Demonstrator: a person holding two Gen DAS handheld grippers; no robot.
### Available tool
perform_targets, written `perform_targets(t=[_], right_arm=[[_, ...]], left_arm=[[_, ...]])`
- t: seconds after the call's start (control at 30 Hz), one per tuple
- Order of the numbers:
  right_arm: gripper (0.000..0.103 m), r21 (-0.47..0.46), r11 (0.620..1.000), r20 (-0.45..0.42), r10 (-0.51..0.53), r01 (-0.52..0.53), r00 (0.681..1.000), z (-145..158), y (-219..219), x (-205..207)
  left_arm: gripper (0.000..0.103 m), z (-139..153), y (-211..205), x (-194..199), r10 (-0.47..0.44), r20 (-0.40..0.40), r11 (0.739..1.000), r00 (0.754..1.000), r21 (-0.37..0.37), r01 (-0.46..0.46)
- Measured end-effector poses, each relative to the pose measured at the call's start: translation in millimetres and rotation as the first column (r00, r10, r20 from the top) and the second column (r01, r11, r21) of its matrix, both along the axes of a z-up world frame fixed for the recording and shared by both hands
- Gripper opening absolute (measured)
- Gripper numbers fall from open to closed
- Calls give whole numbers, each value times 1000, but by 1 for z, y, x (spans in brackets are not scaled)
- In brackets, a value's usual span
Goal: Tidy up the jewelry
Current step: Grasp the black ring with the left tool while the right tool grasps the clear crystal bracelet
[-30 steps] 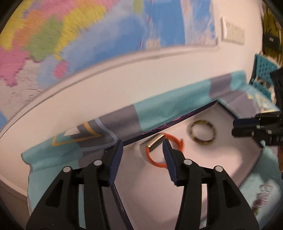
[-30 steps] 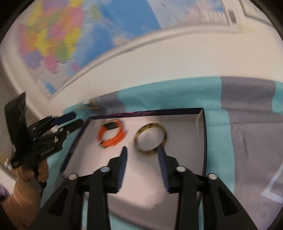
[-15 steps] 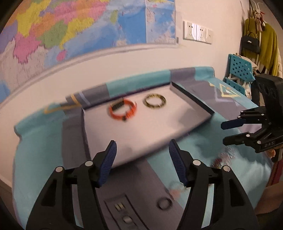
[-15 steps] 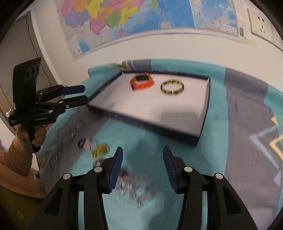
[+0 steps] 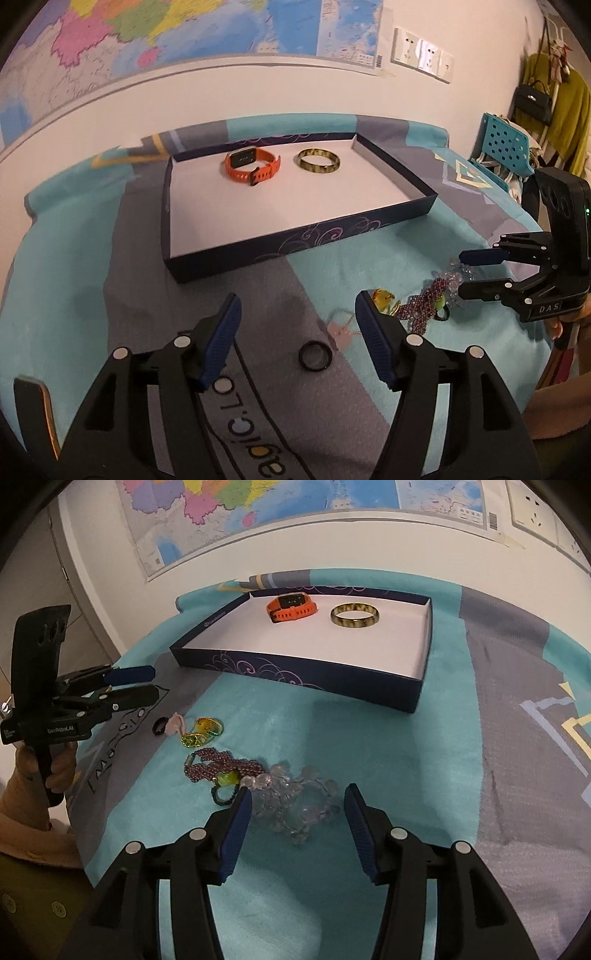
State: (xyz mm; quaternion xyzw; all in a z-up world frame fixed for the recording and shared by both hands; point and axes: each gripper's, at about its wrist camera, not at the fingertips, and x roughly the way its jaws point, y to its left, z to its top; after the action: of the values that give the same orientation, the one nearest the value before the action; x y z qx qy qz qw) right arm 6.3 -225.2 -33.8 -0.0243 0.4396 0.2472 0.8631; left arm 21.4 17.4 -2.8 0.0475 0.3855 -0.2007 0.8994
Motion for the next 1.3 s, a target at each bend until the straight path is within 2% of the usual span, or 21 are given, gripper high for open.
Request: perform_targets(t=[0.17, 0.27, 0.33, 0.37, 0.73, 1.0, 1.3], right_arm=[[48, -54, 999, 37, 5, -3, 999, -1, 8, 1], [37, -84, 996, 54, 9, -5, 999, -1, 10, -1], [25, -69, 998, 45, 12, -9, 999, -1, 8, -1], [23, -62, 998, 42, 11, -8, 999, 0, 7, -1], [21, 21, 999, 24, -27, 26, 999, 5, -7, -2], [20, 80, 995, 33, -70, 67, 997, 14, -19, 0], [20, 103, 992, 41, -74, 69, 996, 18, -16, 2]], left_arm=[[64, -4, 3, -3, 14, -13, 1000, 1000, -8, -15], [64, -6, 4, -4, 15, -16, 1000, 1000, -3, -15], [64, -6, 4, -5, 16, -17, 1000, 1000, 0, -16], [64, -7, 4, -5, 15, -18, 1000, 1000, 0, -15], [64, -11, 8, -9, 18, -31, 1000, 999, -1, -18], [64, -16, 3, -19, -18, -40, 1000, 999, 16, 18], [49, -23, -7, -17, -48, -70, 998, 996, 48, 52]])
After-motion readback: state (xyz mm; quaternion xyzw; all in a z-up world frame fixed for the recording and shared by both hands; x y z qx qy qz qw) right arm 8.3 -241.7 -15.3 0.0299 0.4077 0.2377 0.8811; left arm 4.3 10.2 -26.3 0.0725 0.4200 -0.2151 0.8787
